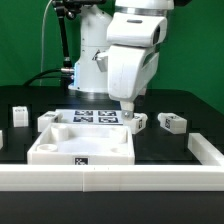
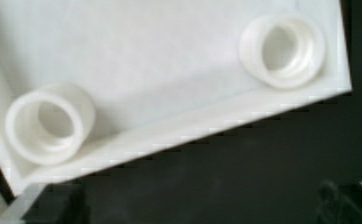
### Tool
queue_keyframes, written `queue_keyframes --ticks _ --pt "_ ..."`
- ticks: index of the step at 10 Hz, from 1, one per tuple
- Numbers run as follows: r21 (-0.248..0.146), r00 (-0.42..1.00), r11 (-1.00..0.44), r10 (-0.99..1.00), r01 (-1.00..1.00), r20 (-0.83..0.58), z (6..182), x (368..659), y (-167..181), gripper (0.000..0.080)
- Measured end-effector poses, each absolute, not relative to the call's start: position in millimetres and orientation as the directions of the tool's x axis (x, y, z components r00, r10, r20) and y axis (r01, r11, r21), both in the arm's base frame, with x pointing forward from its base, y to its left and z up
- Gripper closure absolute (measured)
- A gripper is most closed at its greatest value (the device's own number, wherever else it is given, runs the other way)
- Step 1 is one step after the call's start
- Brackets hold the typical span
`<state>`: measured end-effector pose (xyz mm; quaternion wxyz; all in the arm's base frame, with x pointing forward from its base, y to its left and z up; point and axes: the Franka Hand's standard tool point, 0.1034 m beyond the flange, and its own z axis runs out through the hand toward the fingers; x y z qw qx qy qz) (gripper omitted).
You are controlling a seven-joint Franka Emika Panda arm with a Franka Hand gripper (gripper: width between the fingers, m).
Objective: Assemble one leg
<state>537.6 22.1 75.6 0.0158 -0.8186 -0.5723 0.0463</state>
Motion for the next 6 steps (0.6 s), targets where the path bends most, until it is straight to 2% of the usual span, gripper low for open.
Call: queue_keyframes --ticks 4,6 --pt "-0.081 0.334 -0.338 0.941 0.938 -0.057 73.8 535.9 22.1 0.015" --pt "-0.091 0.17 -0.172 0.985 0.981 -0.036 63.4 522.7 8.6 0.015"
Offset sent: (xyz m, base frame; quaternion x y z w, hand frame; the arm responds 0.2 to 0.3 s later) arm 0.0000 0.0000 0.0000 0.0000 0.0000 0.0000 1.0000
